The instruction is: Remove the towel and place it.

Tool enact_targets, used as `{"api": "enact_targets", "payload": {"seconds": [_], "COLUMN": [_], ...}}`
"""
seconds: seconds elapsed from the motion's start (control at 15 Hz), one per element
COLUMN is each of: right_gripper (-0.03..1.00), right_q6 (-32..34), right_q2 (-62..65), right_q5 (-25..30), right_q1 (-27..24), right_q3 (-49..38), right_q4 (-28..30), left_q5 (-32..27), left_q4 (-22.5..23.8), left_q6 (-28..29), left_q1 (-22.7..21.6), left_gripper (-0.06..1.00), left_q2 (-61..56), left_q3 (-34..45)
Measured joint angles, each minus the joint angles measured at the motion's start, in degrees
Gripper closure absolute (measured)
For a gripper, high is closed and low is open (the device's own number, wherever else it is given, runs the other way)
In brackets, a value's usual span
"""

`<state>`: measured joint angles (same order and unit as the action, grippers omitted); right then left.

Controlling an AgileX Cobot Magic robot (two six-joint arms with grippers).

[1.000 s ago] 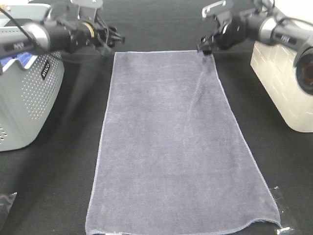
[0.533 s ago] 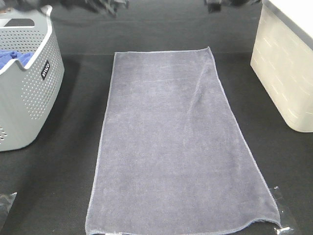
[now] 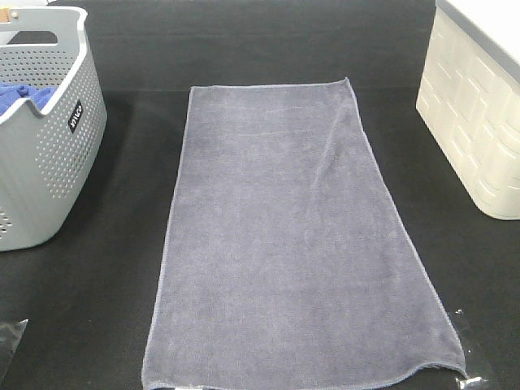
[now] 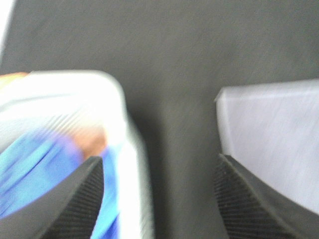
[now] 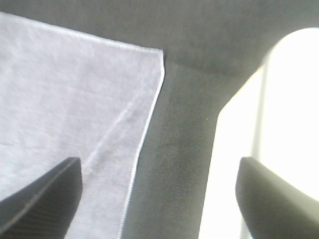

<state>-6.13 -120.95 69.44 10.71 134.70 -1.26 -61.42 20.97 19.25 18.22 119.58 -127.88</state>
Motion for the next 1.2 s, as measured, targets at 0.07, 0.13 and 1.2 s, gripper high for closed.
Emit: {"api": "enact_targets", "payload": {"seconds": [0.07,0.13,1.2], "right_gripper": [0.18,0.18,0.18], "right_q6": [1.0,1.7,2.5], "right_q2": [1.3,2.6,59.0], "right_q5": [0.0,0.1,0.5], "right_q1": [0.0,0.0,0.0], "right_q3": [0.0,0.0,-80.8], "right_q4": [-0.1,-0.2,-2.8], "left_q5": [-4.0,-6.8,-8.1], "left_q4": [0.0,0.0,-7.4], "left_q6": [-1.3,-2.5,-5.1], "left_q1": [0.0,0.0,0.1], "left_gripper": [0.32,0.32,0.32], "left_q2": [-1.5,-2.8,-63.5], "left_q3": [-0.1,-0.1,72.1]}}
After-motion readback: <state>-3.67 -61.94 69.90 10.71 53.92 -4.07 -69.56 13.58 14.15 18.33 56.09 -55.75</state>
